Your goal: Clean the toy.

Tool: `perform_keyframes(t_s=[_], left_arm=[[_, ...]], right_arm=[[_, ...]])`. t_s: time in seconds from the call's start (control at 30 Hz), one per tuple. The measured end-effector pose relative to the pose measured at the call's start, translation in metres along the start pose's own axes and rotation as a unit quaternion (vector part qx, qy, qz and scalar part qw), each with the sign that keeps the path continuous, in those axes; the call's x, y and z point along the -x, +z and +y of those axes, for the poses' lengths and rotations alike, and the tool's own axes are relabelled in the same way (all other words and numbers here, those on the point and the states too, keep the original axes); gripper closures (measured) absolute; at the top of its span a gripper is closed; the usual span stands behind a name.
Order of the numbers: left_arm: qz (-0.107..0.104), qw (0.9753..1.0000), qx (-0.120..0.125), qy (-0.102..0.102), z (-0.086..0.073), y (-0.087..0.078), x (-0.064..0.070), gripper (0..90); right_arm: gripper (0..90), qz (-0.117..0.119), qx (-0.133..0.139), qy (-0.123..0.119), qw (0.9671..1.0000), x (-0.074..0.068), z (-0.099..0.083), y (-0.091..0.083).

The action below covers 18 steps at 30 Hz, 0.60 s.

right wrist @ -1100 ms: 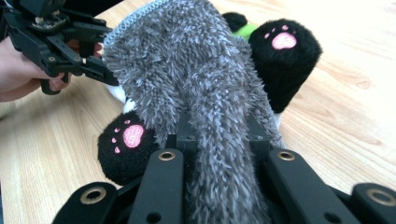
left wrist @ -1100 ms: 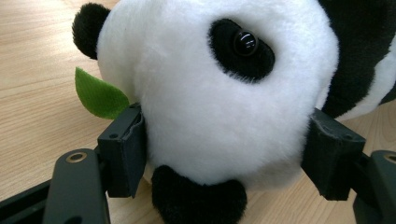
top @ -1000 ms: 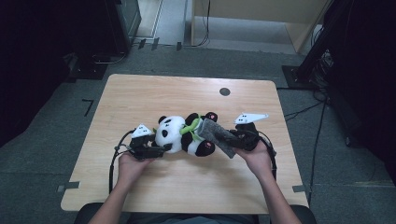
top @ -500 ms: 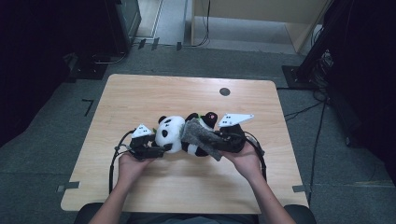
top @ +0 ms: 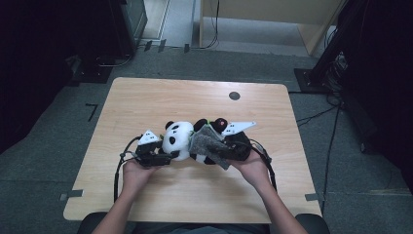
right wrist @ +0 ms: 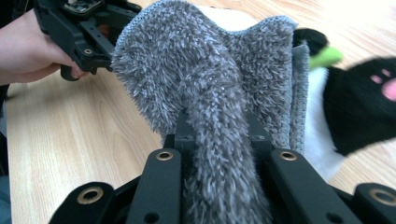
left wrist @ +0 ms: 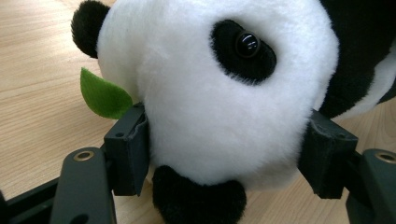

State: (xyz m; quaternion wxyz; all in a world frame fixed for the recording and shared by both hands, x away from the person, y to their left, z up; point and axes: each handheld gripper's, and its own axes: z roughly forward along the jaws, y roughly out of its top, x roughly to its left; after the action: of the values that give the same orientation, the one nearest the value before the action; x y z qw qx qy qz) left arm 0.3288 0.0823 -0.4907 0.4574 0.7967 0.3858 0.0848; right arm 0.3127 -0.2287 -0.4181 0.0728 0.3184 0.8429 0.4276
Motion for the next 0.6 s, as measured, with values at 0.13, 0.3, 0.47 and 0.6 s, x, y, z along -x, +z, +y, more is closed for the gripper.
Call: perform_keyframes(t_s=[0.13, 0.3, 0.47, 0.6], left_arm=[[-0.002, 1.0, 0.001, 0.001, 0.0, 0.0, 0.0, 29.0], [-0.002, 1.0, 0.001, 0.001, 0.0, 0.0, -0.001, 28.8], [-0.003, 1.0, 0.002, 0.004, -0.001, 0.0, -0.001, 28.7], [-0.004, 1.0, 0.003, 0.002, -0.001, 0.0, -0.002, 28.7]], right_arm=[[74.5, 0.0, 0.003, 0.013, 0.9999, 0.007, -0.005, -0.004], [74.3, -0.007, 0.005, 0.025, 0.9996, 0.015, -0.008, -0.008], [74.7, -0.021, 0.004, 0.041, 0.999, 0.024, -0.013, -0.013], [74.9, -0.027, -0.003, 0.043, 0.9987, 0.03, -0.019, -0.015]])
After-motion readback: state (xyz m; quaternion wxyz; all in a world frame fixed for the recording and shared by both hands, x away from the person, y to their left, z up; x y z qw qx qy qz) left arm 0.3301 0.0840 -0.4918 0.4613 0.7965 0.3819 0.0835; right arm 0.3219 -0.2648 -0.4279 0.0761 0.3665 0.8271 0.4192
